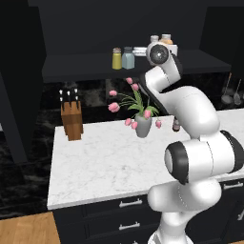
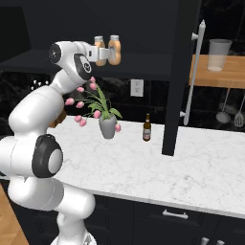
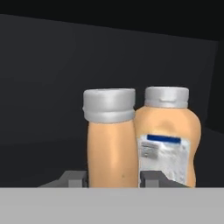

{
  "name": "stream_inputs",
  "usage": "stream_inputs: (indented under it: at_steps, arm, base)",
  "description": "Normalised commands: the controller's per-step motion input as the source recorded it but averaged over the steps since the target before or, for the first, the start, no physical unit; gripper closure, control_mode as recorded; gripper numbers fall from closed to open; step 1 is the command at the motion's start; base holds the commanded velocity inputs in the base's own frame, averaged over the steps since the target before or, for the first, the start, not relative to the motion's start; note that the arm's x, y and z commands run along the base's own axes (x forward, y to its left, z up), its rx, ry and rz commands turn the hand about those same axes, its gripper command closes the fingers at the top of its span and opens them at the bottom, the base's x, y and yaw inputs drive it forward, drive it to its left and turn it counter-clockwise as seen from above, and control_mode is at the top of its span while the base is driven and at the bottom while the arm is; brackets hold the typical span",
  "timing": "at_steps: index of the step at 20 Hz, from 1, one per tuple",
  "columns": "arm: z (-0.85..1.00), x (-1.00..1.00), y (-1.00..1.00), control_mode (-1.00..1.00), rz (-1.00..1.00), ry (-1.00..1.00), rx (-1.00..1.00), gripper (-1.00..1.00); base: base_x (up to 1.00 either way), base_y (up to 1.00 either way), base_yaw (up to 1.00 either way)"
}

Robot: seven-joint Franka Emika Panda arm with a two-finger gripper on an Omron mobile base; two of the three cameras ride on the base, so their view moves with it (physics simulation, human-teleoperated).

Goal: Put the shaker and condiment bottle from the counter next to their counterparts in the cabinet.

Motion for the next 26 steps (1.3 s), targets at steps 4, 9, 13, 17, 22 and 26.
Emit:
stream_inputs:
  at_steps: [4,9,13,17,22,26]
  arm:
    - [-0.11,-0.13,0.00,-1.00,0.02,0.00,0.02,-1.00]
    - [0.00,-0.30,0.00,-1.00,0.00,0.00,0.02,-1.00]
    - [0.00,-0.51,0.00,-1.00,0.00,-0.01,0.02,-1.00]
    - [0.00,-0.65,0.00,-1.00,0.00,-0.03,0.02,-1.00]
    - [0.00,-0.72,0.00,-1.00,0.00,-0.02,0.02,-1.00]
    - [0.05,-0.71,0.01,-1.00,0.00,-0.01,0.02,-1.00]
  base:
    - [0.00,0.00,0.00]
    - [0.00,0.00,0.00]
    - [0.00,0.00,0.00]
    - [0.00,0.00,0.00]
    - [0.00,0.00,0.00]
    - [0.00,0.00,0.00]
